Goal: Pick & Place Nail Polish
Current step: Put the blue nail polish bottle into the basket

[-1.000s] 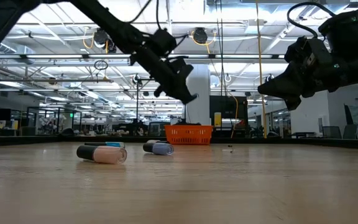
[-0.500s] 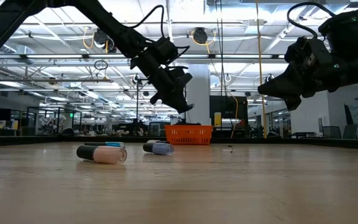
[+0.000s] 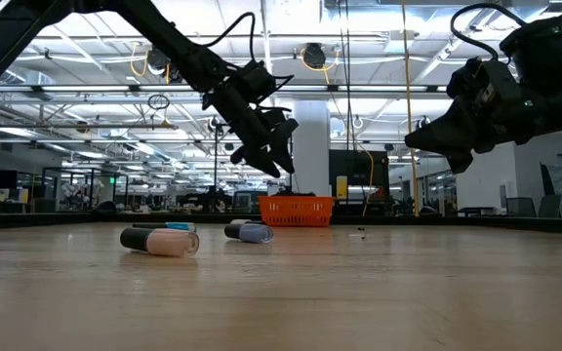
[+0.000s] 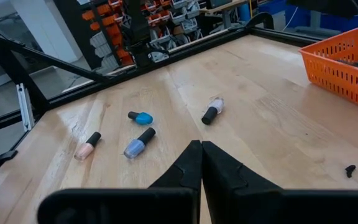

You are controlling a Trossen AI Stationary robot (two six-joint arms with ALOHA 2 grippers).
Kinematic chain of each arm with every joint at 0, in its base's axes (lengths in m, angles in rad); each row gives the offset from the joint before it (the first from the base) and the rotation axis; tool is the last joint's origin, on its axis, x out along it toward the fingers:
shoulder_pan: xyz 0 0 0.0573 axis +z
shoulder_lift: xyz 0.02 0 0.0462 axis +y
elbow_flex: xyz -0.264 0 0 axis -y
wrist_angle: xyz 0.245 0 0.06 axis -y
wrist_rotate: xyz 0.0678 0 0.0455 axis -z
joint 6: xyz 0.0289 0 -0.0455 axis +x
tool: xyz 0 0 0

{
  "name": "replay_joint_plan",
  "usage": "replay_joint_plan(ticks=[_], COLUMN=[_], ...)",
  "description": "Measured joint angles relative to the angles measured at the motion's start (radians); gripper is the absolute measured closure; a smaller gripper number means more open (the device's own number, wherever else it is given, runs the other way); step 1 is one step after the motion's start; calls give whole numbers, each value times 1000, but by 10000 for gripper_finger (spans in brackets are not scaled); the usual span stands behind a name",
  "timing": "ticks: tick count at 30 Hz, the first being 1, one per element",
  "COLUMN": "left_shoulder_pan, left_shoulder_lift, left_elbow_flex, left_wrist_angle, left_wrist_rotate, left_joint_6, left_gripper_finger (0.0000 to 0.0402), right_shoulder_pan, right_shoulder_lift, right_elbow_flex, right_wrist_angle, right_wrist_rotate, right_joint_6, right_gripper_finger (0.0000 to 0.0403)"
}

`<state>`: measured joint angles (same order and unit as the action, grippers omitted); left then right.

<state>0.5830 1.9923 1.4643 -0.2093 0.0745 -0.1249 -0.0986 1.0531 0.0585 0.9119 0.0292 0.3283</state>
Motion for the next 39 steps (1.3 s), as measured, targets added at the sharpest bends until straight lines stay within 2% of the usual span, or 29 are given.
replay_joint_plan(ticks=[4,7,12,17,20,24,30,34,39], left_shoulder_pan=[0,-5,-44,-167,-283,-453,-668,-745,-765], left_shoulder_lift=[-18,-78,-230,-345,-381,-400,-400,-400,-400], left_elbow_flex=[0,0,0,-11,-74,-211,-396,-473,-522], left_wrist_angle=[-31,-85,-341,-674,-764,-754,-603,-481,-398], left_wrist_rotate=[3,3,6,11,-13,-30,-76,-161,-244], left_joint_6=[59,107,128,33,-63,-188,-394,-456,-527], left_gripper_finger=[170,162,168,173,174,174,174,174,174], right_shoulder_pan=[0,0,0,0,0,2,2,2,2], right_shoulder_lift=[0,0,0,0,0,0,0,0,0], right_elbow_flex=[0,0,0,0,0,0,0,0,0], right_wrist_angle=[-5,-11,-11,-13,-15,-26,-34,-34,-26], right_wrist_rotate=[-3,-3,-3,-4,-6,-7,-7,-6,-5], right_joint_6=[0,0,0,0,5,21,25,22,16], right_gripper_finger=[403,403,403,403,403,403,403,403,403])
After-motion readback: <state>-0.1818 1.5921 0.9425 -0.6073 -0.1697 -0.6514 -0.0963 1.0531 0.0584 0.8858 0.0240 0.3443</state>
